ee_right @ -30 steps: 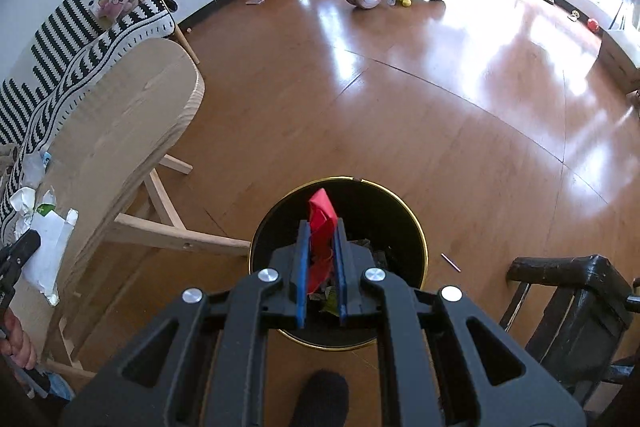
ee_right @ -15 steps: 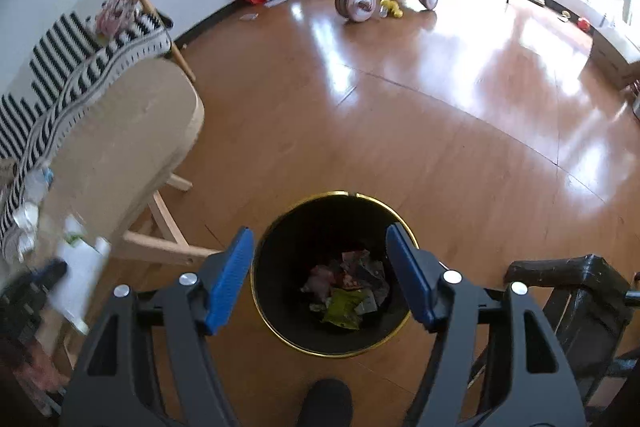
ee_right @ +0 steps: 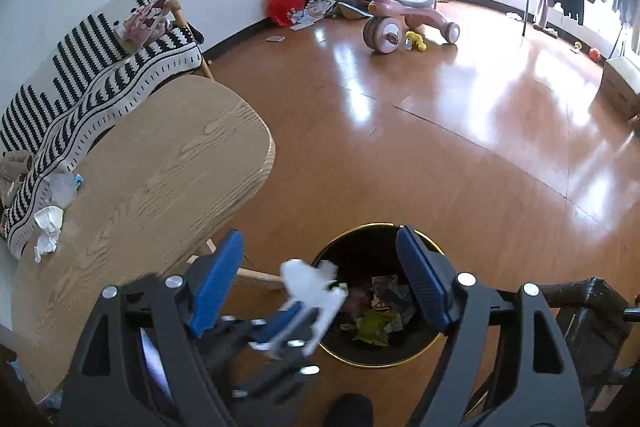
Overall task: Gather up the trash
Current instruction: 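Carry paper piece and red ribbon to the bin and release both, then return both tools to the table, then grasp white tissue with left tool while right tool grasps white paper cup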
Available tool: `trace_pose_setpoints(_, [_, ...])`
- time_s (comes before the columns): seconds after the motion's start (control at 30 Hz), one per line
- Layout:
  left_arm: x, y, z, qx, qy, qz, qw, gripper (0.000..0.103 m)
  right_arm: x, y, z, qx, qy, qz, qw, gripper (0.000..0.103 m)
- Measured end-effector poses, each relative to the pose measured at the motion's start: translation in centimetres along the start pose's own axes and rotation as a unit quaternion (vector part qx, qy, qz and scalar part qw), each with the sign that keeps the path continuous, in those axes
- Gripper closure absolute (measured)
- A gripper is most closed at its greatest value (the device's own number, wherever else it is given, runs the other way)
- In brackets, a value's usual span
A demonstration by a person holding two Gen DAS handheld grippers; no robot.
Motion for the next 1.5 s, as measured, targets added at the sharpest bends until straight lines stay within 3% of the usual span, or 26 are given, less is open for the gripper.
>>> trace_pose_setpoints(0.2, [2.6, 1.3, 1.7, -0.003, -0.015, -0.01, 0.9998, 0.087, -0.1, 0.5, 3.1, 0.039, -0.003, 0.005, 0.999, 0.026])
trace_pose_setpoints(0.27, [3.2, 1.5, 1.9, -0.005, -0.015, -0.014, 0.9998, 0.072, -0.1, 0.6, 3.9, 0.046, -0.007, 0.008, 0.999, 0.026])
trace_pose_setpoints(0.33, [3.0, 1.8, 1.7, -0.013, -0.015, -0.006, 0.9998, 0.04, -0.2, 0.6, 4.3, 0.053, -0.009, 0.01, 0.998, 0.023])
trace_pose_setpoints(0.47, [1.7, 2.3, 0.8, -0.019, -0.007, 0.003, 0.9998, 0.03, -0.2, 0.8, 3.8, 0.057, -0.005, 0.014, 0.998, 0.023])
trace_pose_setpoints(0.63, [-4.3, 2.5, -2.9, -0.028, 0.007, 0.024, 0.9993, 0.022, -0.2, 1.2, 0.8, 0.043, 0.002, 0.026, 0.999, 0.022])
trace_pose_setpoints(0.8, [-14.7, 1.5, -11.3, -0.052, 0.054, 0.066, 0.995, 0.019, 1.1, 1.2, -6.1, 0.005, 0.031, 0.016, 0.999, 0.02])
trace_pose_setpoints(0.9, [-21.4, -0.2, -18.5, -0.088, 0.108, 0.095, 0.9857, 0.017, 1.8, 0.7, -13.5, -0.039, 0.064, 0.007, 0.997, 0.02])
trace_pose_setpoints(0.97, [-25.6, -1.9, -23.6, -0.119, 0.148, 0.115, 0.9749, 0.016, 2.0, 0.4, -18.0, -0.064, 0.088, 0.003, 0.994, 0.02])
trace_pose_setpoints(1.13, [-35.7, -7.9, -36.8, -0.215, 0.258, 0.158, 0.9284, 0.016, 2.5, -2.0, -30.9, -0.132, 0.157, -0.019, 0.979, 0.02])
trace_pose_setpoints(1.2, [-38.1, -9.7, -40.4, -0.228, 0.289, 0.159, 0.916, 0.015, 2.9, -3.0, -34.9, -0.152, 0.175, -0.026, 0.972, 0.02])
trace_pose_setpoints(1.33, [-40.6, -12.6, -47.1, -0.273, 0.308, 0.159, 0.8973, 0.015, 4.1, -4.6, -40.9, -0.171, 0.2, -0.045, 0.964, 0.02])
trace_pose_setpoints(1.5, [-39.3, -13.7, -51.9, -0.317, 0.285, 0.151, 0.8922, 0.015, 6.4, -5.9, -45.4, -0.182, 0.206, -0.066, 0.959, 0.02])
Point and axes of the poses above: each gripper's, at about its wrist camera, not at the fingertips, and x roughly the way its jaws point, z to its right, y to its top, the point moved 8 cm from there along x, roughly the way its jaws point, and after that the axes turned 5 degrees about -y, right-handed, at the moved point
